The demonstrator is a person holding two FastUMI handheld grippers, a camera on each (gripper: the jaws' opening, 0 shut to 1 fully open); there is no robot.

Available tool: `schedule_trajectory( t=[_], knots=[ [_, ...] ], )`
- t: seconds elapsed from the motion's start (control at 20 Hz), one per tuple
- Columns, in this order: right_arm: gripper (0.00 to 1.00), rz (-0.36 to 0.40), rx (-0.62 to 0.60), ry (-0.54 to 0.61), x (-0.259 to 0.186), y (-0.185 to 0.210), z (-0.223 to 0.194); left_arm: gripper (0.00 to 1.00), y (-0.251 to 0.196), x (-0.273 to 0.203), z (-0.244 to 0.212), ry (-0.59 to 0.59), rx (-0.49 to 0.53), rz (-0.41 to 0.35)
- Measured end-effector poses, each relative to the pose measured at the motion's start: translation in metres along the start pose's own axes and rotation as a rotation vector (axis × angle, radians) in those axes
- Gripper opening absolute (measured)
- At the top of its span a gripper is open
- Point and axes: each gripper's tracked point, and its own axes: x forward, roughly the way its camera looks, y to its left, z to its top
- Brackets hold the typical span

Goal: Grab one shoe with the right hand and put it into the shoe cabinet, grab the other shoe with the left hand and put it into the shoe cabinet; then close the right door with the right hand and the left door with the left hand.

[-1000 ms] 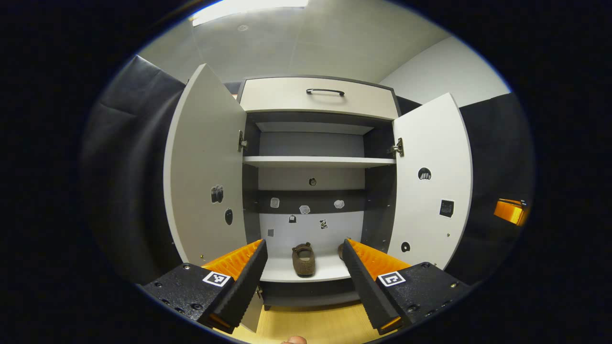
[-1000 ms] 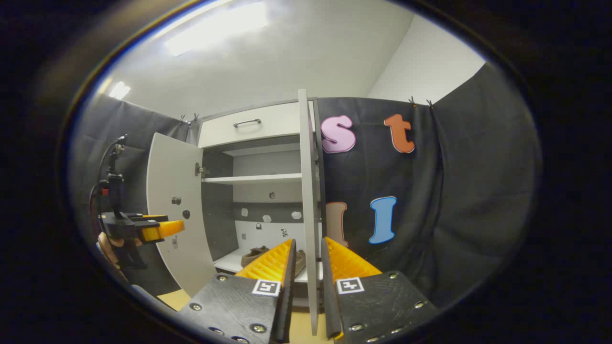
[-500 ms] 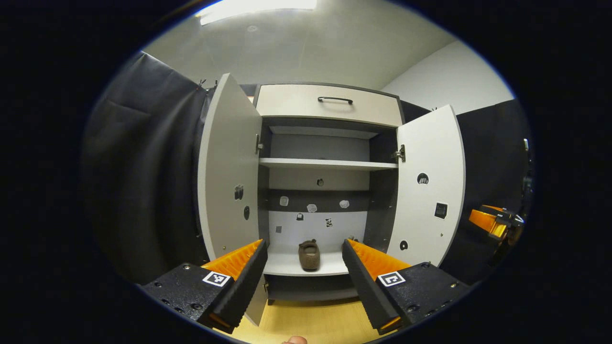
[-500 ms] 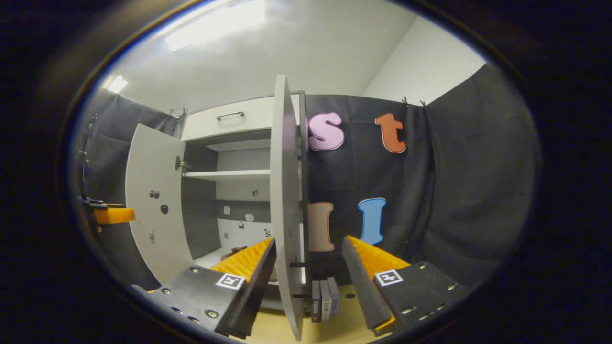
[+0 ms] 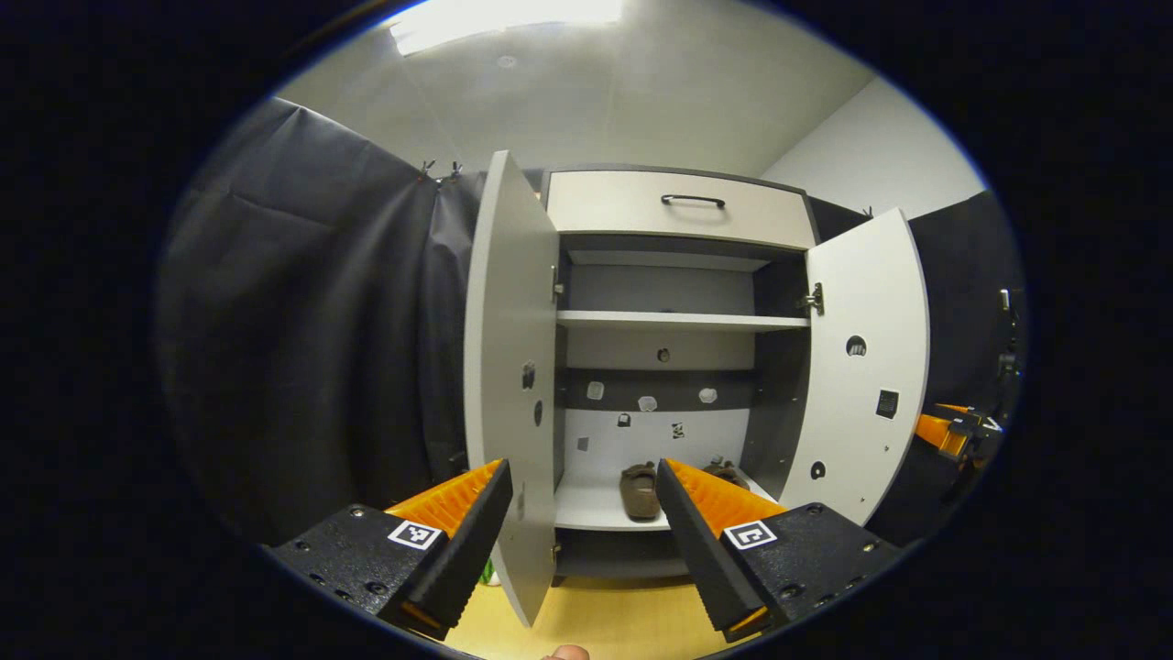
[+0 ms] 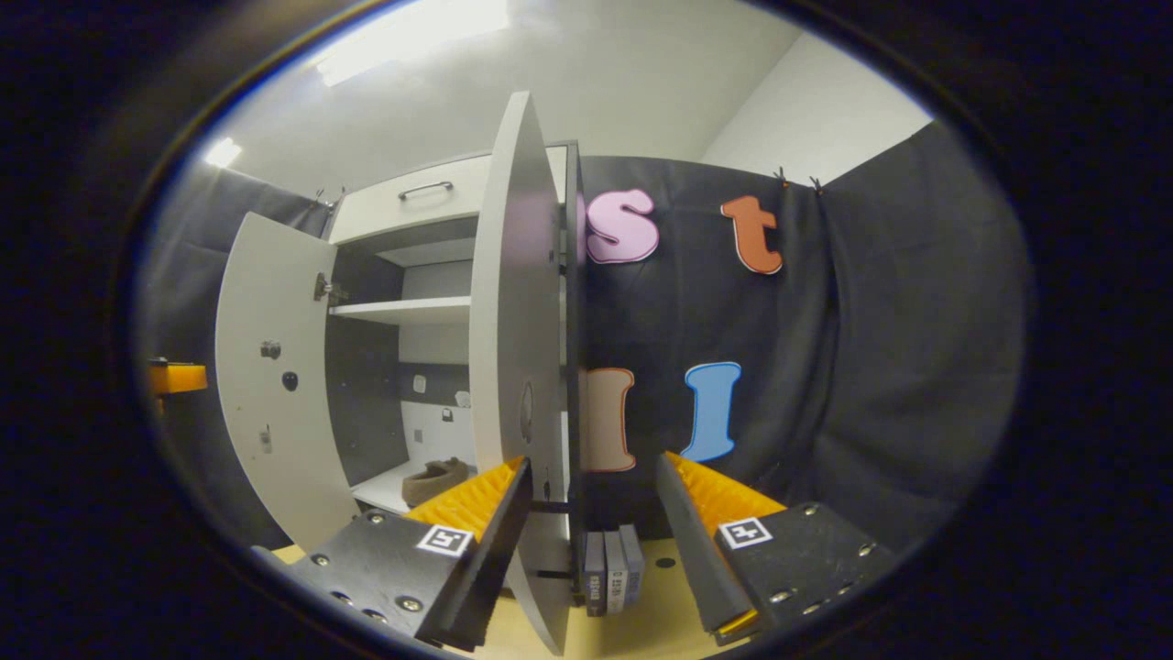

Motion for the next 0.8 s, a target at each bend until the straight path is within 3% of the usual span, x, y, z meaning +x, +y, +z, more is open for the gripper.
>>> schedule_trajectory(
  t=[0.05, 0.1, 0.15, 0.25, 0.35, 0.75, 0.8],
  knots=[
    [0.75, 0.008, 0.007, 0.003, 0.001, 0.001, -0.001, 0.96, 0.008, -0.002, 0.0, -0.001, -0.003, 0.019],
    [0.75, 0.012, 0.013, 0.005, 0.0, 0.002, -0.001, 0.93, 0.017, -0.003, 0.0, -0.003, -0.002, 0.038],
    [0.82, 0.015, 0.011, 0.006, 0.001, 0.003, -0.001, 0.96, 0.027, -0.004, 0.0, -0.004, 0.003, 0.061],
    [0.82, 0.012, 0.0, 0.006, 0.0, 0.007, 0.0, 0.99, 0.045, -0.003, -0.002, -0.002, 0.014, 0.106],
    [0.82, 0.012, -0.005, 0.006, 0.0, 0.009, 0.001, 0.96, 0.06, -0.003, -0.004, 0.003, 0.013, 0.146],
    [0.82, 0.068, -0.011, 0.011, 0.004, 0.044, -0.002, 0.93, 0.104, 0.008, -0.021, 0.021, -0.001, 0.234],
    [0.75, 0.074, -0.011, 0.013, 0.005, 0.05, -0.003, 0.96, 0.108, 0.01, -0.023, 0.023, -0.007, 0.236]
  ],
)
